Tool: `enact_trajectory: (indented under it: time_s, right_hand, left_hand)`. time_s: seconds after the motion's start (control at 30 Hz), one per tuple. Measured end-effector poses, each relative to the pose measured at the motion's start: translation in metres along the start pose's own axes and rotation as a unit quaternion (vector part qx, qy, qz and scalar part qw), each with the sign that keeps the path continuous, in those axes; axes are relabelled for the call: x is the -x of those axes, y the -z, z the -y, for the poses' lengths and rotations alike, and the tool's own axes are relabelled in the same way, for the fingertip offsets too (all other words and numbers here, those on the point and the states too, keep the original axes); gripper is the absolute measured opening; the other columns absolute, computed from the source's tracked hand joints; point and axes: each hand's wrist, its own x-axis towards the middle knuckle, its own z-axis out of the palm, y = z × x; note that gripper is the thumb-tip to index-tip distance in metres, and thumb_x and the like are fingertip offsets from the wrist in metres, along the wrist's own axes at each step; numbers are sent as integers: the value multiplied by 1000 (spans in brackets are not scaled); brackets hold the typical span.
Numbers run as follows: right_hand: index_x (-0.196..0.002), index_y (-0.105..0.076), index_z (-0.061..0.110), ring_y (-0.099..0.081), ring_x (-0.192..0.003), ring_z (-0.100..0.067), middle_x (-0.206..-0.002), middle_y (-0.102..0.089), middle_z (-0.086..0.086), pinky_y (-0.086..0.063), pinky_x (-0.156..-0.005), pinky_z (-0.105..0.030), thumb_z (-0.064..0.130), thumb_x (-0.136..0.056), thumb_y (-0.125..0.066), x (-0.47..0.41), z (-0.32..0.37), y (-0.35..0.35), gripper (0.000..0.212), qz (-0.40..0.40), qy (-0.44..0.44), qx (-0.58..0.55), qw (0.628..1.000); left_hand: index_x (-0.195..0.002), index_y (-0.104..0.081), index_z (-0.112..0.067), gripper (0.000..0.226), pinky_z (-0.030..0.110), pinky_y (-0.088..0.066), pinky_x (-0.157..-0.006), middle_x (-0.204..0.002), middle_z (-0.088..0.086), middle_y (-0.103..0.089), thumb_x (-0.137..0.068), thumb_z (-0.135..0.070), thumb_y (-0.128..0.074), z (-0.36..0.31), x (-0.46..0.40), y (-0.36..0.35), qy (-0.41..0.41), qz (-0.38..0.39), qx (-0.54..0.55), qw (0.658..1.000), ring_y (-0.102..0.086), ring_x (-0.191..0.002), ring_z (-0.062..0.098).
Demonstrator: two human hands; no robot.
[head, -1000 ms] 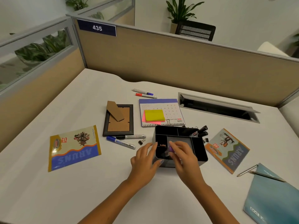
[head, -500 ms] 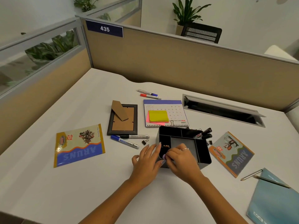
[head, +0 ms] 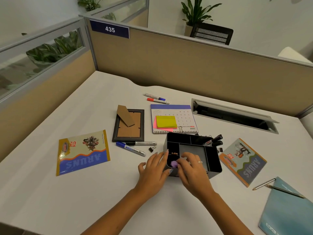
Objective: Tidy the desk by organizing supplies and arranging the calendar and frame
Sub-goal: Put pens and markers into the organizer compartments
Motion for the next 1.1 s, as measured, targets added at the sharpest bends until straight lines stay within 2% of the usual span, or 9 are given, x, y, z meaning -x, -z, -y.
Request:
enact_trajectory:
  time_s: [0.13,0.2,0.3,0.43,0.5,0.63,0.87,1.0,1.1]
  right_hand:
    - [-101,-61,8,-55,-94,-21,-107,-59,-6,-46,-79,-29,23,-93,-43,2,-5,2,25,-42,-75,-5,996]
    - [-113,-59,6,-56,-108,-26,-117,-60,-10,-44,-92,-31,29,-93,-41,3,-10,0,34,-37,-117,22,992]
    - [-127,-52,5,-44,-129,-30,-134,-54,-13,-34,-105,-38,41,-95,-30,6,-12,-4,53,2,-180,66,981]
    - [-130,-51,4,-40,-133,-30,-138,-50,-12,-29,-109,-41,46,-98,-14,5,-10,-6,64,41,-198,92,975]
    - [-129,-52,5,-41,-132,-30,-137,-51,-12,-23,-109,-38,46,-98,-11,3,-8,-5,66,48,-203,92,974]
    - [-129,-53,6,-42,-132,-28,-137,-51,-11,-21,-108,-38,45,-98,-11,2,-8,-3,65,66,-210,87,972]
    - [-129,-54,7,-43,-131,-26,-137,-51,-10,-21,-108,-37,45,-98,-11,1,-6,-2,65,79,-218,79,970]
    - [-128,-54,8,-44,-131,-26,-137,-52,-9,-21,-108,-36,46,-97,-11,0,-6,-1,65,80,-222,68,969]
    - [-129,-54,8,-42,-132,-26,-137,-52,-9,-20,-108,-35,45,-97,-16,1,-7,-2,62,78,-222,56,970]
  left_hand:
    - [-149,-2,-28,78,36,-21,-105,-155,-7,-20,-81,-67,-5,8,3,5,11,6,-8,1000,-18,-142,11]
    - [-149,-14,-22,74,39,-32,-100,-150,-3,-34,-88,-64,-12,19,4,9,5,-10,-31,999,-34,-136,15]
    - [-140,-35,-19,67,38,-48,-83,-133,1,-56,-91,-63,-21,48,5,8,-8,-10,-100,995,-56,-119,19]
    - [-134,-41,-19,66,40,-48,-77,-125,5,-59,-79,-42,-69,87,-7,17,4,-24,-124,992,-57,-115,24]
    - [-126,-51,-18,64,42,-48,-72,-118,7,-61,-70,-27,-80,101,-16,28,43,-31,-136,989,-59,-108,27]
    - [-110,-66,-18,49,45,-45,-68,-110,9,-62,-65,-9,-82,131,-27,41,86,-67,-169,980,-58,-98,33]
    - [-96,-66,-18,41,39,-38,-62,-96,5,-64,-60,-15,-86,144,-26,44,79,-110,-173,976,-59,-85,30]
    - [-94,-65,-19,37,36,-36,-61,-88,2,-64,-63,-16,-85,145,-17,37,74,-118,-142,980,-59,-78,26]
    - [-98,-64,-14,26,32,-46,-62,-93,4,-60,-75,-10,-76,142,-14,39,33,-137,-57,988,-59,-79,23]
